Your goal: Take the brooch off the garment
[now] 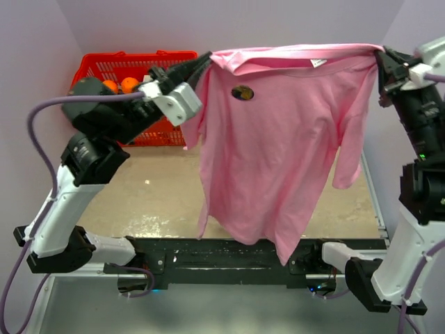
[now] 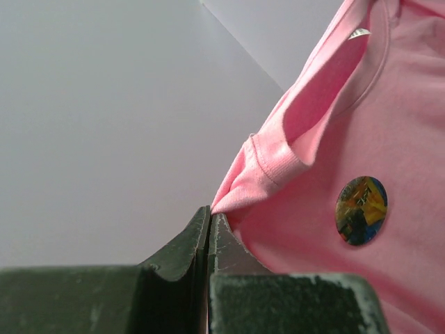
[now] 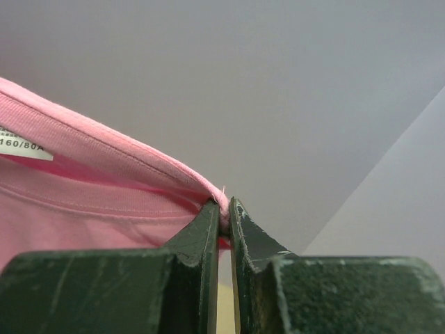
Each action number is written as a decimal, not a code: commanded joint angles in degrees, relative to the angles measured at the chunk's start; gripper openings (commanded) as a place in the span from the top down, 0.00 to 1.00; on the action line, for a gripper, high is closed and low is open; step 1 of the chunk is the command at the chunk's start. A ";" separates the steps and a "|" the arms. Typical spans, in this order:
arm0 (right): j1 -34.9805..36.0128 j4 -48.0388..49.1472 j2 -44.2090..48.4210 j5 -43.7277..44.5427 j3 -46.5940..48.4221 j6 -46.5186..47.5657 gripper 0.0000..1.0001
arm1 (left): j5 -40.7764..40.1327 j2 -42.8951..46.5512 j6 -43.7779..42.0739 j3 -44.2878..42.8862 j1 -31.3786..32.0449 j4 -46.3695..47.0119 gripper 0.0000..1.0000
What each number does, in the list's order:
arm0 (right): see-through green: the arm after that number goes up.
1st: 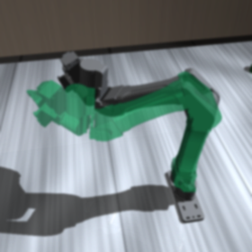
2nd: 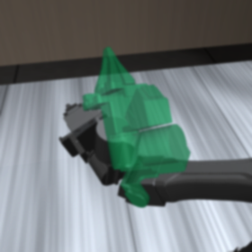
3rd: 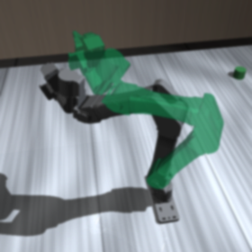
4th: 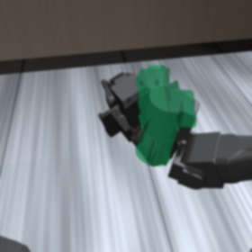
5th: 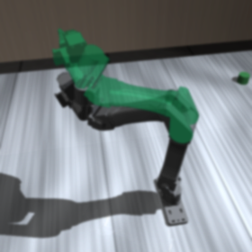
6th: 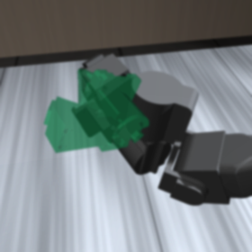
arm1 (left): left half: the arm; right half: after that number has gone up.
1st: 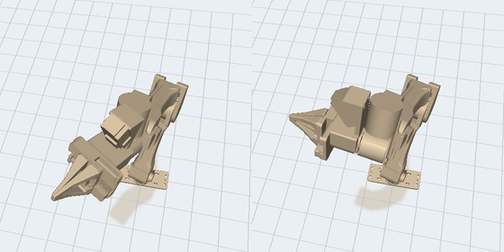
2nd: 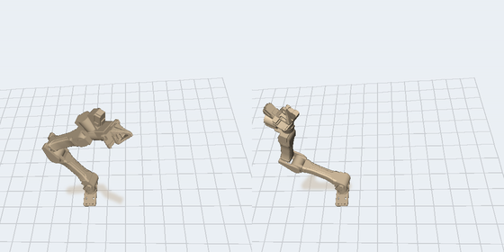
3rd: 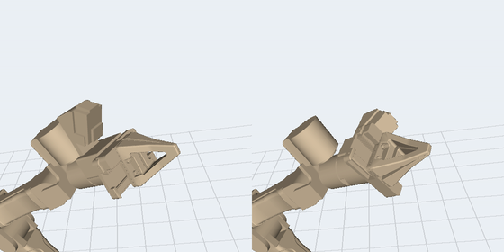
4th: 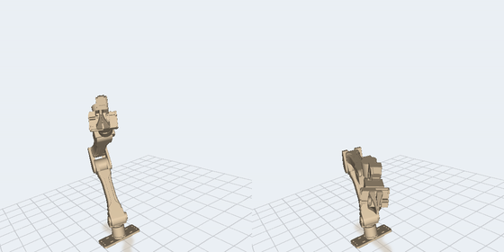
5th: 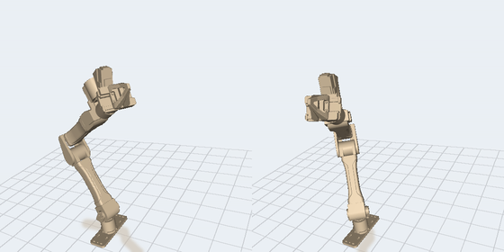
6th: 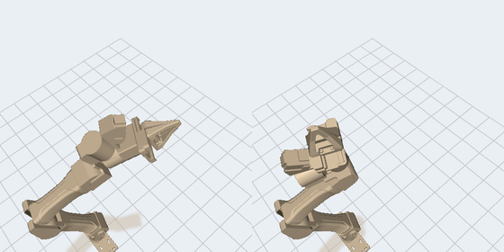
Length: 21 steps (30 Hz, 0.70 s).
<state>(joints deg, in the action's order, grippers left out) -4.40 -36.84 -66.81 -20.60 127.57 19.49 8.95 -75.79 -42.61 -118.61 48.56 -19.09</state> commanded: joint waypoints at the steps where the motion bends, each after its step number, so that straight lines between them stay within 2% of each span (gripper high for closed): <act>1: -0.43 9.15 0.53 5.84 -13.71 0.81 1.00 | -5.96 2.04 1.03 12.06 -0.66 3.71 1.00; 6: -0.43 9.94 1.33 3.55 -26.82 2.48 1.00 | -6.23 2.31 3.76 29.88 -1.01 7.92 1.00; 10: -0.52 11.87 1.15 0.13 -40.78 5.12 1.00 | -3.25 -1.36 4.11 39.23 -4.07 12.14 1.00; 13: -0.43 15.21 -1.65 0.38 -46.60 5.73 1.00 | -1.48 -7.67 5.25 41.09 -7.06 14.43 1.00; 16: -0.43 19.08 -7.09 0.74 -49.77 5.57 1.00 | -0.43 -15.49 6.04 38.72 -9.52 14.44 1.00; 21: -0.25 25.40 -18.07 1.08 -49.70 2.58 1.00 | 0.54 -25.71 7.28 33.89 -11.90 13.99 1.00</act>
<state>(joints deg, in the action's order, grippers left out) -4.51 -22.11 -79.33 -20.32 77.36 23.59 8.25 -96.97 -37.50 -79.94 38.48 -8.23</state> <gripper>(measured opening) 0.101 0.019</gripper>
